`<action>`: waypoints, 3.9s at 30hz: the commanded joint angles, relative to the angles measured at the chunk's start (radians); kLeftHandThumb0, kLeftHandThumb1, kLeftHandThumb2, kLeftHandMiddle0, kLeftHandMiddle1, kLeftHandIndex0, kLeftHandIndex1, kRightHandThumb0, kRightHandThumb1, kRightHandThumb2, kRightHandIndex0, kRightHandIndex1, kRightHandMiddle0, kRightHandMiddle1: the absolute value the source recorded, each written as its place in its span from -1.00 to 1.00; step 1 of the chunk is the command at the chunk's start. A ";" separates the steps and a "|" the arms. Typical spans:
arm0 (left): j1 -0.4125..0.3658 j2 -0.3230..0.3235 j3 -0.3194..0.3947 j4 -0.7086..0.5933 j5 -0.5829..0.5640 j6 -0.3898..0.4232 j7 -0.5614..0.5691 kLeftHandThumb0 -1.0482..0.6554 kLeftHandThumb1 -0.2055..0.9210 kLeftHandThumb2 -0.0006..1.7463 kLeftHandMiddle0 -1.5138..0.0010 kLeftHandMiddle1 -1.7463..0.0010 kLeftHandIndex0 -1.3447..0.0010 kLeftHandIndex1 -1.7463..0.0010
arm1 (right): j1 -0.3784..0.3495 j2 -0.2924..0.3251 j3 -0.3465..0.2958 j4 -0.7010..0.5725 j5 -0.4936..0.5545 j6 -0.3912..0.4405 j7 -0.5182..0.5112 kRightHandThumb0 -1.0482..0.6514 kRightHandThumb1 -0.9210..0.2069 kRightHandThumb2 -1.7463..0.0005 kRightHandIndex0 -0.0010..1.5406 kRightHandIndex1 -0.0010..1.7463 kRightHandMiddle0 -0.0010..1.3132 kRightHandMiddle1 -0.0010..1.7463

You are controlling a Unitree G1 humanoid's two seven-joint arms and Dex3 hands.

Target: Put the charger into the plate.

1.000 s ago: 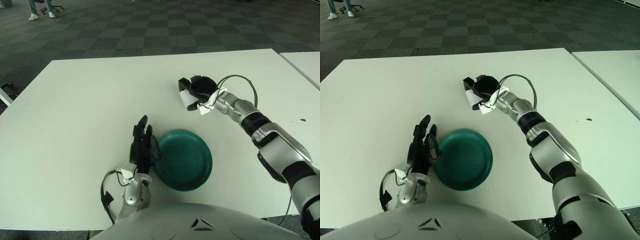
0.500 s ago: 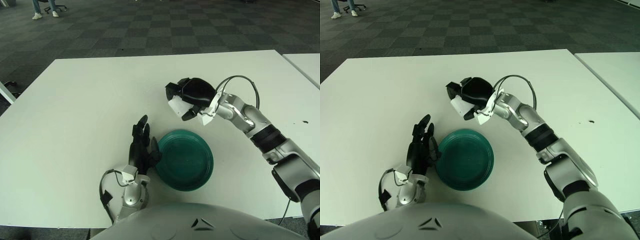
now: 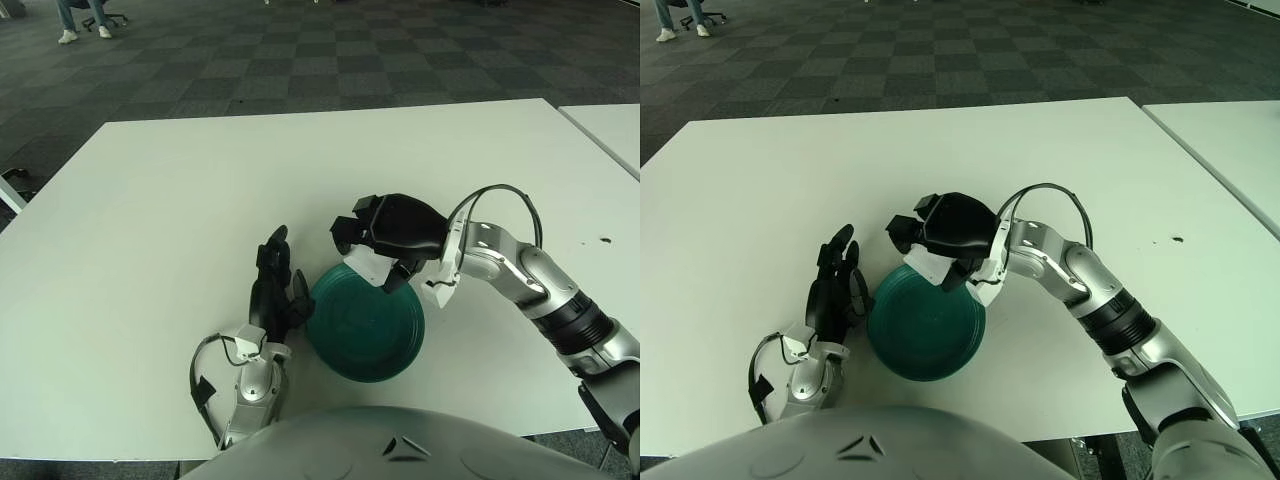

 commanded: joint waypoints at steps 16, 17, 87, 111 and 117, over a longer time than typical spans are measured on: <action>0.035 -0.056 -0.013 -0.063 0.027 0.115 0.033 -0.85 1.00 0.16 0.76 1.00 1.00 0.36 | 0.058 -0.002 0.001 -0.050 0.050 -0.067 0.162 -0.31 -0.04 -0.42 0.35 1.00 -0.14 1.00; 0.036 -0.058 -0.014 -0.066 0.026 0.118 0.034 -0.85 1.00 0.16 0.76 1.00 1.00 0.36 | 0.063 0.003 0.008 -0.035 0.038 -0.076 0.156 -0.31 -0.04 -0.41 0.34 1.00 -0.15 1.00; 0.043 0.006 0.102 -0.209 -0.097 0.255 -0.106 -0.90 1.00 0.10 0.86 0.99 1.00 0.58 | 0.007 0.137 0.032 0.004 0.188 0.305 0.507 -1.00 -1.00 0.06 -0.63 -0.85 -1.00 -0.40; 0.063 -0.049 0.082 -0.230 -0.103 0.267 -0.090 -0.86 1.00 0.07 0.79 0.98 1.00 0.48 | 0.289 0.210 -0.246 -0.211 0.419 0.709 0.432 -0.95 -1.00 0.22 -0.67 -0.98 -1.00 -0.56; 0.064 -0.028 0.091 -0.222 -0.075 0.246 -0.094 -0.84 1.00 0.12 0.77 0.99 1.00 0.38 | 0.468 0.430 -0.369 -0.150 0.498 0.775 0.122 -0.81 -1.00 0.28 -0.42 -0.93 -0.97 -0.13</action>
